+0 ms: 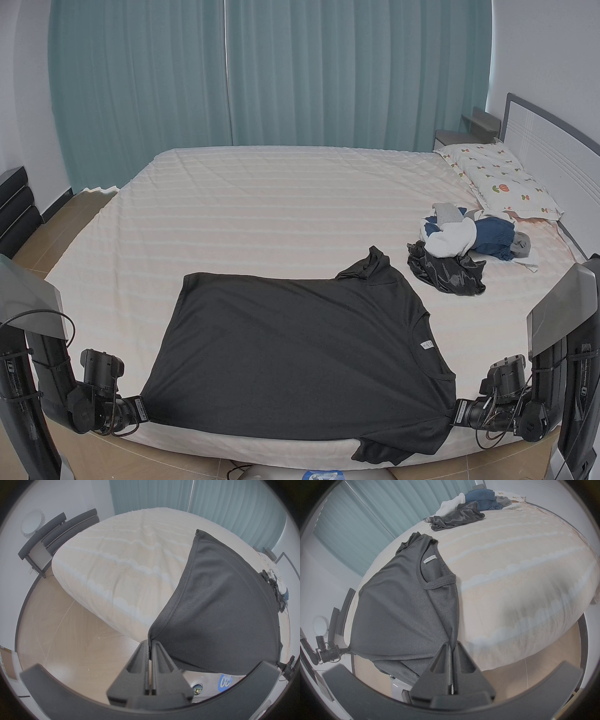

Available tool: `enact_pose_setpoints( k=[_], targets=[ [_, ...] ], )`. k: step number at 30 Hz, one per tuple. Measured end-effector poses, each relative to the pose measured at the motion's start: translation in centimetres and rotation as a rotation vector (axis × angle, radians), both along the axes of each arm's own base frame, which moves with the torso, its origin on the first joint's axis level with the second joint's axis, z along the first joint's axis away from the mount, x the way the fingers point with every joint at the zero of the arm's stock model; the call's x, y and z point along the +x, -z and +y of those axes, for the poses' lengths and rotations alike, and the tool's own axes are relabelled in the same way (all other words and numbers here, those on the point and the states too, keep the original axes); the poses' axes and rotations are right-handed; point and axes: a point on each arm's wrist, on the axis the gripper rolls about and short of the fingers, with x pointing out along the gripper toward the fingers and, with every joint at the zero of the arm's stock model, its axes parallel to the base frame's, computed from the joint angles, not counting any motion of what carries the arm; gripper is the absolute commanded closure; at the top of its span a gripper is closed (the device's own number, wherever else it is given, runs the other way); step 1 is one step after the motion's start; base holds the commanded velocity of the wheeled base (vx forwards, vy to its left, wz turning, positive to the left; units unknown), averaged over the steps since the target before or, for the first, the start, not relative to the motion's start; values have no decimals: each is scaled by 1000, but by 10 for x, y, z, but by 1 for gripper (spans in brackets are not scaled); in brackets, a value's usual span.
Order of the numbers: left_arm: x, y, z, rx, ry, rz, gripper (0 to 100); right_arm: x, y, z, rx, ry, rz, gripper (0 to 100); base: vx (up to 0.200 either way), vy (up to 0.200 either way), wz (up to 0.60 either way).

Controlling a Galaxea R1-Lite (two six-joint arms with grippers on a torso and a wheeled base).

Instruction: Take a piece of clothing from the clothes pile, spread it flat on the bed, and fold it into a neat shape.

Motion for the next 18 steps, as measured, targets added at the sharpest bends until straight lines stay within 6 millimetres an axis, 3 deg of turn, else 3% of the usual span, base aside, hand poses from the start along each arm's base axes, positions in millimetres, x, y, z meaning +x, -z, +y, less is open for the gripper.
enact_pose_setpoints(
  k=[3, 4, 5, 6, 18],
  targets=[
    [2, 0, 1, 0, -5, -5, 100, 0, -1, 1, 1, -5, -6, 100, 0, 0, 0],
    [2, 0, 1, 0, -4, -6, 100, 1, -1, 1, 2, -5, -11, 0, 0, 0, 0],
    [2, 0, 1, 0, -4, -5, 100, 1, -1, 1, 3, -5, -14, 0, 0, 0, 0],
    [2, 0, 1, 0, -4, -4, 0, 1, -1, 1, 3, -5, -15, 0, 0, 0, 0],
    [7, -2, 5, -61, -4, -39, 0, 9, -9, -1, 50, 31, -110, 0, 0, 0, 0]
  ],
)
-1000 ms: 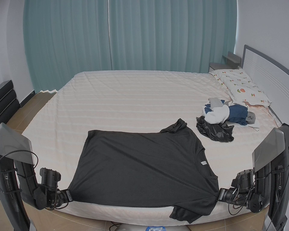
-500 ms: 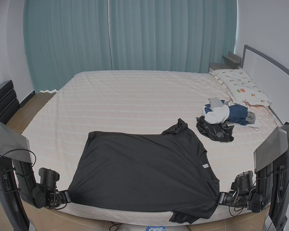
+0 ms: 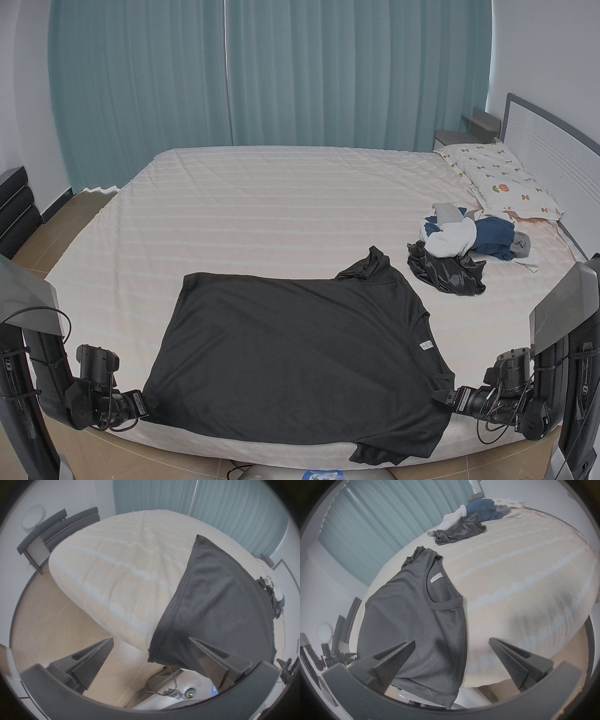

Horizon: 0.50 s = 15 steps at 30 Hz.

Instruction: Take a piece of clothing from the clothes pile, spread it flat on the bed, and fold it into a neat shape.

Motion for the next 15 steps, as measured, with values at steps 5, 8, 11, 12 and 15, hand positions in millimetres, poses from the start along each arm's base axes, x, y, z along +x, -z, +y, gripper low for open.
enact_pose_setpoints(
  k=[5, 8, 11, 12, 15],
  targets=[
    [3, -5, 8, -106, 24, -40, 0, 2, -2, -1, 53, 57, 2, 0, 0, 0, 0],
    [5, -9, 12, -165, 38, -75, 0, 3, -3, -2, 67, 71, -4, 0, 0, 0, 0],
    [7, -13, 19, -208, 35, -105, 0, 4, -3, -2, 73, 77, -7, 0, 0, 0, 0],
    [7, -13, 21, -220, 31, -113, 0, 4, -3, -1, 75, 77, -8, 0, 0, 0, 0],
    [9, -15, 28, -235, 16, -129, 0, 4, -3, -1, 75, 75, -9, 0, 0, 133, 0]
  ],
)
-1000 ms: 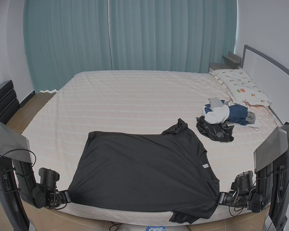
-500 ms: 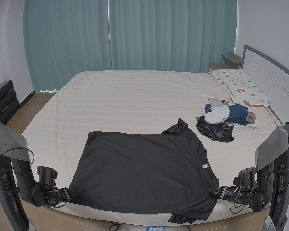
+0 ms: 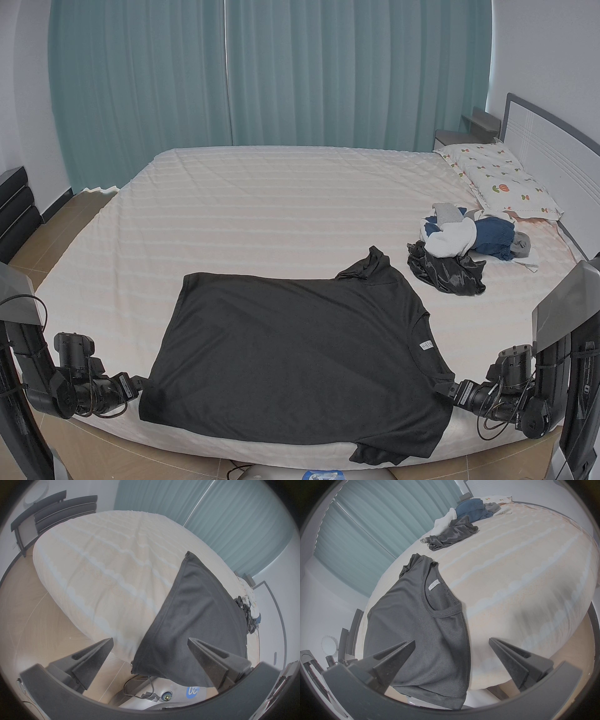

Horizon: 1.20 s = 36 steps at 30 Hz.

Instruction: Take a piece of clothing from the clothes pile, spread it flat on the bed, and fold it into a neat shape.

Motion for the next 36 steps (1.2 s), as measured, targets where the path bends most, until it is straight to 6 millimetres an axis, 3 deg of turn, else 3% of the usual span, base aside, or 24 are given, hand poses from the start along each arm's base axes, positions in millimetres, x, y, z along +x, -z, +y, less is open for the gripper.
enact_pose_setpoints(
  k=[7, 28, 36],
  targets=[
    [1, -1, 5, -4, -15, -10, 0, 0, 0, 1, 1, -3, -2, 0, 0, 200, 0],
    [0, 1, 3, -13, -4, -1, 0, 1, 0, 2, 2, -7, -5, 0, 0, 0, 0],
    [0, 2, 3, -13, -4, 0, 0, 1, 0, 2, 2, -9, -6, 0, 0, 150, 0]
  ],
)
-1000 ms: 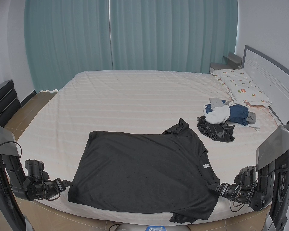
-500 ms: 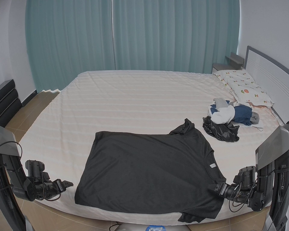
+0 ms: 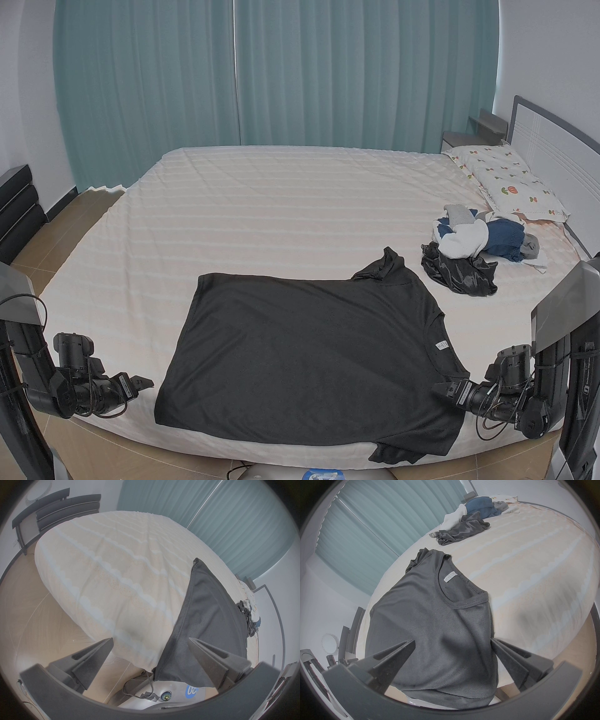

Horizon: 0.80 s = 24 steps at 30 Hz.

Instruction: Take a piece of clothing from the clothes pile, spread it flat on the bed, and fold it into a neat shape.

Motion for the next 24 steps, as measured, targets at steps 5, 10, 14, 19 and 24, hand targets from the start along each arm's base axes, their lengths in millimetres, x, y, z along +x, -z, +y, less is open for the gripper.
enact_pose_setpoints(
  k=[5, 10, 14, 19, 24],
  targets=[
    [0, 0, 0, 0, 0, -1, 0, 0, 0, 0, 0, 0, -1, 0, 0, 0, 0],
    [1, 0, 0, -6, -9, -1, 0, 0, 0, 0, 1, 0, -3, 0, 0, 0, 0],
    [3, -1, 0, -28, -39, -8, 0, 0, 0, 1, 1, -2, -4, 0, 200, 0, 0],
    [8, -4, -6, -64, -64, -21, 0, 0, 0, 1, 0, -2, -3, 0, 200, 0, 0],
    [16, -10, -17, -105, -78, -51, 0, 1, 0, 2, 0, -5, -8, 0, 0, 0, 0]
  ],
)
